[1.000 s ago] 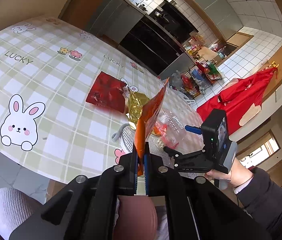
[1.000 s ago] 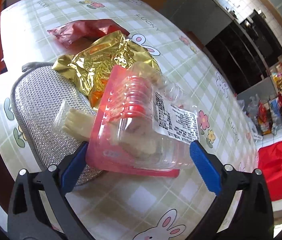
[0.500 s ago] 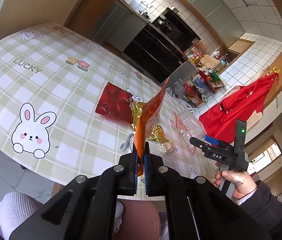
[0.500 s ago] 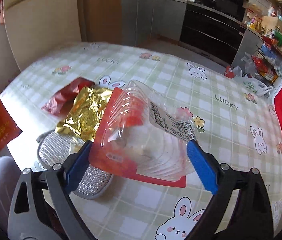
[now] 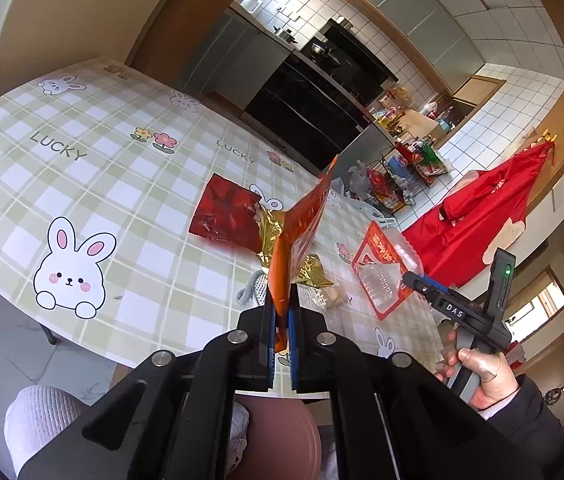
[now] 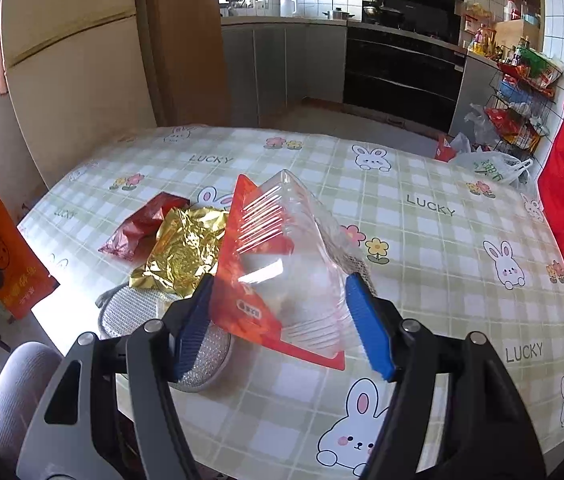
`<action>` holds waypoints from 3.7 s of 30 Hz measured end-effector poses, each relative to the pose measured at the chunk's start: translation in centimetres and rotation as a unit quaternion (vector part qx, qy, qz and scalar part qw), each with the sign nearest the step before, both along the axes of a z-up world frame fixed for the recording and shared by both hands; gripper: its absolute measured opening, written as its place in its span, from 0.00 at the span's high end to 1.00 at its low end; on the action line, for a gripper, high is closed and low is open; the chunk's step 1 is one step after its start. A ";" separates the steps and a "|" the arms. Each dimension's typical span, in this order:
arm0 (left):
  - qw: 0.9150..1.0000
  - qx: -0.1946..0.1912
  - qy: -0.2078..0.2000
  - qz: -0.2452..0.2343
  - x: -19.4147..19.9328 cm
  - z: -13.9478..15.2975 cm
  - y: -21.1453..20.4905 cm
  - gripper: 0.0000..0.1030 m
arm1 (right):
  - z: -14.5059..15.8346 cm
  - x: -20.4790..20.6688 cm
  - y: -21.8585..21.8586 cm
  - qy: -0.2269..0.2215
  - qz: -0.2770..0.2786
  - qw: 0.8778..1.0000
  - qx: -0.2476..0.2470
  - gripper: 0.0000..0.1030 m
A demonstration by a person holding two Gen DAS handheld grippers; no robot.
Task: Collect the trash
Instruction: 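Lower the clear container over the bin and open the right tool, then lower the orange package over the bin and open the left tool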
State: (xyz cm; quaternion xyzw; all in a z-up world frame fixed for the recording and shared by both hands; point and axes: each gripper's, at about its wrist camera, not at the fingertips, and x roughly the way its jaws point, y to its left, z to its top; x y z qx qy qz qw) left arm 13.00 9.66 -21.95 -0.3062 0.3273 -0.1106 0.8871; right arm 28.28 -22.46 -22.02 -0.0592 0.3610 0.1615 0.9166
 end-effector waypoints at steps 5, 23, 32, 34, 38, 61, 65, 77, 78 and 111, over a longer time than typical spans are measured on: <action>1.000 0.007 -0.008 0.002 -0.9 1.2 0.2 0.95 | 3.3 -2.3 -0.4 -0.023 0.005 0.999 0.040 0.35; 0.995 0.020 -0.085 0.048 -8.6 8.0 3.9 0.95 | 8.1 -19.9 0.2 -0.004 0.045 0.984 0.172 0.35; 0.994 0.019 -0.094 0.055 -11.0 8.8 4.7 0.95 | 6.0 -21.5 0.5 0.045 0.046 0.977 0.205 0.34; 0.994 0.019 -0.094 0.055 -11.0 8.7 4.7 0.95 | 5.6 -21.2 0.6 0.057 0.048 0.975 0.211 0.34; 0.995 0.020 -0.090 0.048 -10.7 8.6 4.4 0.95 | 4.6 -20.5 1.0 0.076 0.057 0.973 0.210 0.28; 0.994 0.036 -0.042 -0.091 -7.6 5.9 -3.5 0.95 | 7.3 -19.1 -2.1 -0.072 -0.055 0.992 0.093 0.06; 0.992 0.034 -0.011 -0.124 -7.2 4.4 -5.4 0.95 | 6.9 -19.1 -2.8 -0.072 -0.069 0.991 0.089 0.06; 0.990 0.019 0.017 -0.139 -6.8 2.6 -6.5 0.41 | 6.3 -19.1 -3.1 -0.068 -0.077 0.991 0.088 0.06; 0.991 0.017 0.018 -0.135 -6.8 2.6 -6.3 0.39 | 6.2 -19.1 -3.0 -0.067 -0.076 0.991 0.087 0.06; 0.996 0.047 0.074 0.008 -4.2 -2.5 0.9 0.12 | -3.8 -7.8 -0.1 0.130 -0.048 0.969 0.206 0.23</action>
